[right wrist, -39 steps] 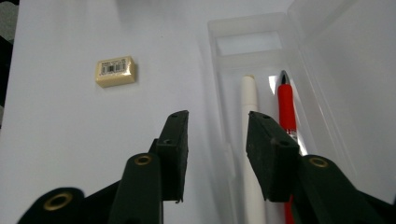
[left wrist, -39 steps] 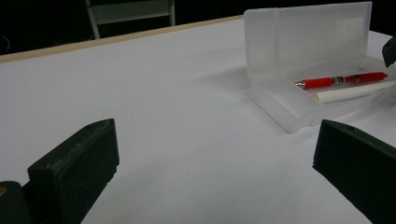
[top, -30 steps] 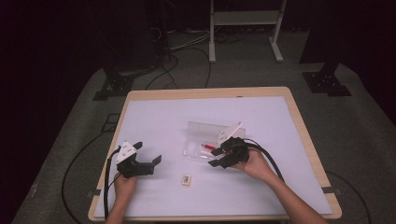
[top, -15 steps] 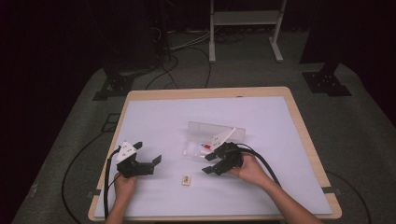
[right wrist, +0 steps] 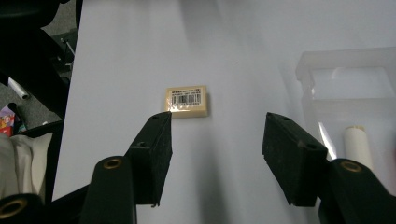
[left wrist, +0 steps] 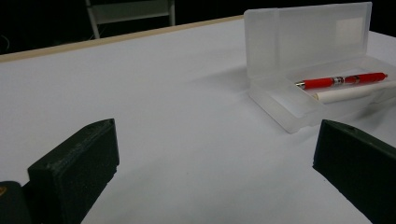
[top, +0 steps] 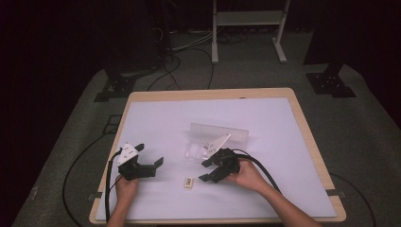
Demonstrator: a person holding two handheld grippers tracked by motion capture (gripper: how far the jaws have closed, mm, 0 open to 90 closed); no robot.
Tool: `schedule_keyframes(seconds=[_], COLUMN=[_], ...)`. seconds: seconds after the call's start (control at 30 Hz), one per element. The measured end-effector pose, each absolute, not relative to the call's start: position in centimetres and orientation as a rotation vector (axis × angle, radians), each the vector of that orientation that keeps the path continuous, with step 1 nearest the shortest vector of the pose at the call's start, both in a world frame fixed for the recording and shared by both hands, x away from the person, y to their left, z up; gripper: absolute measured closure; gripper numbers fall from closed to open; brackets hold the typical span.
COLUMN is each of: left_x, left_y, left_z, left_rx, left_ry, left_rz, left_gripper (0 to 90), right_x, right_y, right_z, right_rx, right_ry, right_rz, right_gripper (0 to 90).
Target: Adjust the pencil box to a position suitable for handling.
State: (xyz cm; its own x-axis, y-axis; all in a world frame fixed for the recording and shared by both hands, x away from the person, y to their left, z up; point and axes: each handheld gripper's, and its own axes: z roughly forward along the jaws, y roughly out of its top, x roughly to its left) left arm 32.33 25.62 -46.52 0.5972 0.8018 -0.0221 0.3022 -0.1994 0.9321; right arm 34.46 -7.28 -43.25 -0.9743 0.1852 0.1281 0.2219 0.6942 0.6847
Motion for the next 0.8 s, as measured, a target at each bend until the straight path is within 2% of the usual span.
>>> schedule_keyframes(seconds=[0.8], left_x=[32.3], left_y=[25.6], left_z=[-46.5], left_rx=[1.77], left_ry=[0.903], left_rz=[0.59], left_gripper=[0.0], right_x=[33.4], right_y=[-4.8], right_z=[-44.2], right_rx=[-0.276], right_ry=[-2.845], right_rz=[-1.145], right_gripper=[40.1])
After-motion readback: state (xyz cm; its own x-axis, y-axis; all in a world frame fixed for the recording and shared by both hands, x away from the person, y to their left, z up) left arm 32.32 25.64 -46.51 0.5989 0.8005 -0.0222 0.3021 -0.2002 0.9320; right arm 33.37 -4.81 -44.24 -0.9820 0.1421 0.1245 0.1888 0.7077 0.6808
